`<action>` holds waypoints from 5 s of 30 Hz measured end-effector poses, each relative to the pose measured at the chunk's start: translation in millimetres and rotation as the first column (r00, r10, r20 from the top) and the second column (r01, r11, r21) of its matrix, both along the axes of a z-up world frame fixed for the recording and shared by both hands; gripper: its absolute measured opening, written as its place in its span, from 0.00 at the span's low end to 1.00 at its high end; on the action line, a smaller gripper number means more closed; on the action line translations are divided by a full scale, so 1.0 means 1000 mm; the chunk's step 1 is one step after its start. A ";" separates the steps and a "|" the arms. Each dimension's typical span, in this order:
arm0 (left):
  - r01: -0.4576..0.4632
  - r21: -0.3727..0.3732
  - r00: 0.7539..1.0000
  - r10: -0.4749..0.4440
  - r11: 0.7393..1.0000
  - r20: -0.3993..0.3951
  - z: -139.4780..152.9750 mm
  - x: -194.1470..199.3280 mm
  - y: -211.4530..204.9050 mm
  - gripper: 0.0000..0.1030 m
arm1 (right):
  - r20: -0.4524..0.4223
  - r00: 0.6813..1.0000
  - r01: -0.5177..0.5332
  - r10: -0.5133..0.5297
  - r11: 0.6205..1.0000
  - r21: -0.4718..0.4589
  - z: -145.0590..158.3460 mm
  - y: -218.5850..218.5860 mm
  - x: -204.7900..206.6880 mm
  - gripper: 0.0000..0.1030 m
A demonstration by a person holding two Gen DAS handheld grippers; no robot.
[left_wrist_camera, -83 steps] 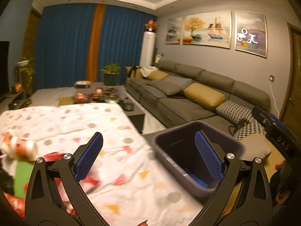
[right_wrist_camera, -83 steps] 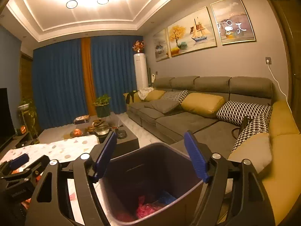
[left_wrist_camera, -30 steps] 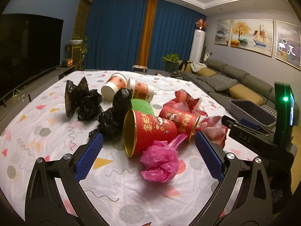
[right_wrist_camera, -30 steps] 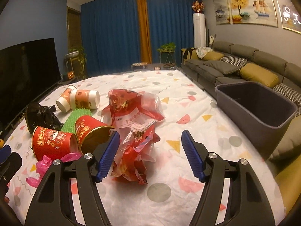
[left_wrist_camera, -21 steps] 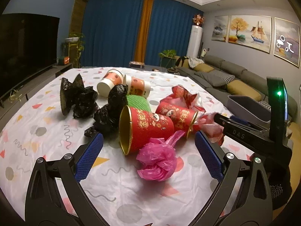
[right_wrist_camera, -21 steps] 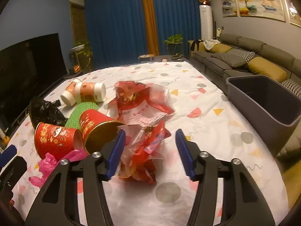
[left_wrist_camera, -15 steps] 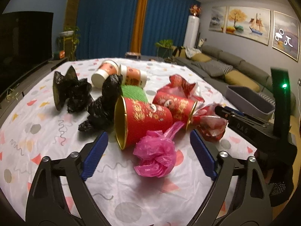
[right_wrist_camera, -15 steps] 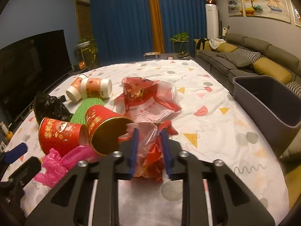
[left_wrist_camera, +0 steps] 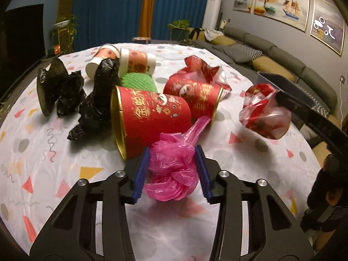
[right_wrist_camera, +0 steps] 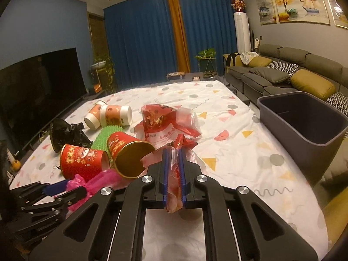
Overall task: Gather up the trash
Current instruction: 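Grasp the pink bag with the left tool while the right tool grasps the red wrapper, then carry the pink bag and red wrapper over the grey bin with both tools, then open both tools to drop the bag and wrapper into the bin, then grasp a red paper cup rim with the right tool while the left tool grasps another red cup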
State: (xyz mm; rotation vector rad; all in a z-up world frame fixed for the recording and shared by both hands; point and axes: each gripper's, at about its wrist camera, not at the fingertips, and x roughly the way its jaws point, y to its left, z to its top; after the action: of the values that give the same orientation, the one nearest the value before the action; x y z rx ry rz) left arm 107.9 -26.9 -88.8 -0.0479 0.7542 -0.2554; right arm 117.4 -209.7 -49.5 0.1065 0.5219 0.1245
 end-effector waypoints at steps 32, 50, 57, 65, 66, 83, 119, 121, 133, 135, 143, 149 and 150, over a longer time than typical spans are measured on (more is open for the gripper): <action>0.095 -0.006 0.953 -0.089 0.995 0.291 0.099 -0.010 -0.068 0.28 | 0.181 0.980 0.081 -0.082 0.997 0.013 0.052 -0.054 -0.043 0.10; 0.269 0.052 0.889 -0.268 0.962 0.371 0.129 0.030 -0.201 0.28 | 0.275 0.923 0.282 -0.268 0.959 -0.010 0.085 -0.148 -0.034 0.10; 0.315 0.061 0.873 -0.314 0.947 0.372 0.132 0.046 -0.239 0.28 | 0.294 0.895 0.358 -0.337 0.933 -0.021 0.090 -0.183 -0.030 0.10; 0.356 0.046 0.865 -0.348 0.933 0.363 0.129 0.071 -0.273 0.28 | 0.281 0.871 0.423 -0.403 0.906 -0.010 0.087 -0.210 -0.018 0.10; 0.358 0.043 0.865 -0.349 0.933 0.361 0.128 0.074 -0.275 0.28 | 0.277 0.871 0.426 -0.407 0.905 -0.010 0.086 -0.212 -0.016 0.10; 0.405 0.009 0.865 -0.386 0.914 0.319 0.103 0.118 -0.311 0.29 | 0.244 0.869 0.448 -0.430 0.894 -0.023 0.075 -0.227 0.010 0.10; 0.082 -0.020 0.936 -0.070 0.996 0.344 0.098 0.098 -0.197 0.94 | 0.249 0.880 0.418 -0.404 0.908 -0.005 0.079 -0.199 -0.011 0.63; 0.049 -0.033 0.943 -0.036 0.998 0.331 0.099 0.088 -0.174 0.94 | 0.242 0.892 0.392 -0.381 0.920 0.003 0.078 -0.185 -0.016 0.63; -0.199 -0.008 0.917 0.189 0.980 0.352 0.082 0.017 -0.039 0.94 | 0.183 0.967 0.179 -0.180 0.984 0.022 0.057 -0.085 -0.028 0.63; -0.220 -0.011 0.914 0.210 0.975 0.347 0.077 0.006 -0.020 0.94 | 0.160 0.977 0.140 -0.142 0.990 0.020 0.049 -0.066 -0.026 0.63; -0.273 -0.005 0.903 0.258 0.962 0.343 0.061 -0.025 0.039 0.94 | 0.080 0.997 0.000 0.001 1.000 -0.012 0.022 0.008 -0.015 0.62; -0.287 -0.024 0.900 0.278 0.958 0.335 0.055 -0.032 0.059 0.94 | 0.013 0.998 -0.062 0.062 0.998 -0.027 0.001 0.043 -0.004 0.55; -0.287 -0.026 0.900 0.279 0.958 0.335 0.054 -0.032 0.061 0.94 | 0.004 0.998 -0.068 0.068 0.997 -0.026 -0.001 0.045 -0.002 0.53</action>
State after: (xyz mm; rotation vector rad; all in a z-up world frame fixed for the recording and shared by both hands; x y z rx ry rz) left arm 76.1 33.9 -34.4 -0.0883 0.4011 0.0263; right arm 115.5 -164.8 -50.8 0.0629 0.5227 0.1843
